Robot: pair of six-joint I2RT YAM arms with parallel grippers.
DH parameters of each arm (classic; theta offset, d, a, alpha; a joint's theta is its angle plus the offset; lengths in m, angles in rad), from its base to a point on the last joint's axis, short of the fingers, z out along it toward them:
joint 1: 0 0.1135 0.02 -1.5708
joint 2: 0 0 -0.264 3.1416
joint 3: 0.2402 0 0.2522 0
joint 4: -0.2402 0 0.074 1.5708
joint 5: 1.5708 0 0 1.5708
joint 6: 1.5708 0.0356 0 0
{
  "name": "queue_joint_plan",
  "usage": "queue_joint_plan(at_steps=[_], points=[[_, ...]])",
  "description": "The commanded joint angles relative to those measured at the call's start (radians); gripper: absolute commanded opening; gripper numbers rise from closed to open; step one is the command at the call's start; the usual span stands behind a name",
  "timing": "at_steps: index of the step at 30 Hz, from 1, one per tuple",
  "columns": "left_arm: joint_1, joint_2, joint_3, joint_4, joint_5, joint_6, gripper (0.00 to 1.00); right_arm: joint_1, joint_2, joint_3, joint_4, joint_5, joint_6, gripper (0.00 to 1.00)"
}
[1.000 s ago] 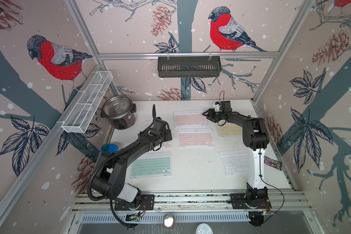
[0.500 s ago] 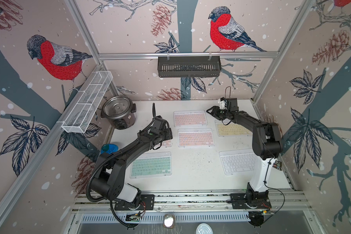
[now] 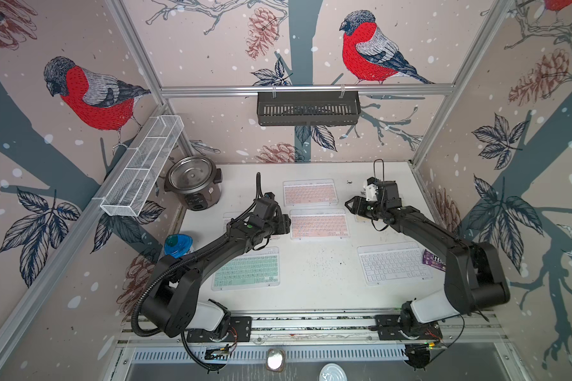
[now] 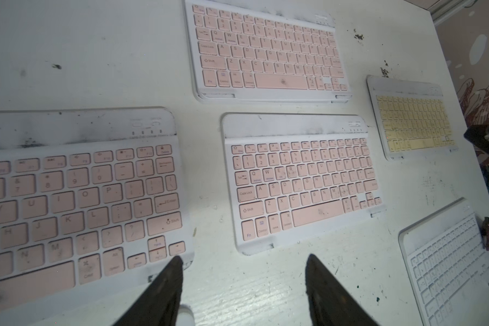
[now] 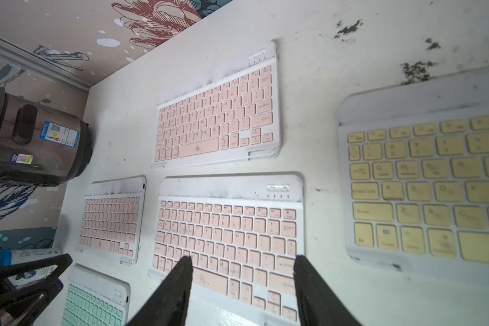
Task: Stack the numeric keypads
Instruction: Place the numeric keypad at the numeric keypad, then pick up the numeric keypad from the center of the board.
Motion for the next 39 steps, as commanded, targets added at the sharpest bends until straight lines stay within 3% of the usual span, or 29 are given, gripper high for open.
queue_joint_plan(at_steps=[1,5,13,27,39], points=[[-0.004,0.014,-0.006,0.054,-0.003,-0.024,0.68,0.006,-0.071,-0.066,-0.011,0.069,-0.015,0.63],[-0.009,0.048,-0.013,0.092,0.038,-0.031,0.68,0.006,-0.131,-0.152,0.008,0.079,-0.026,0.69],[-0.013,0.123,0.001,0.131,0.065,-0.031,0.68,0.010,-0.076,-0.200,0.052,0.060,-0.022,0.70],[-0.014,0.271,0.036,0.176,0.077,-0.042,0.67,0.074,0.160,-0.111,0.114,0.097,-0.049,0.70],[-0.015,0.366,0.086,0.176,0.067,-0.035,0.67,0.097,0.250,-0.077,0.150,0.094,-0.041,0.70]])
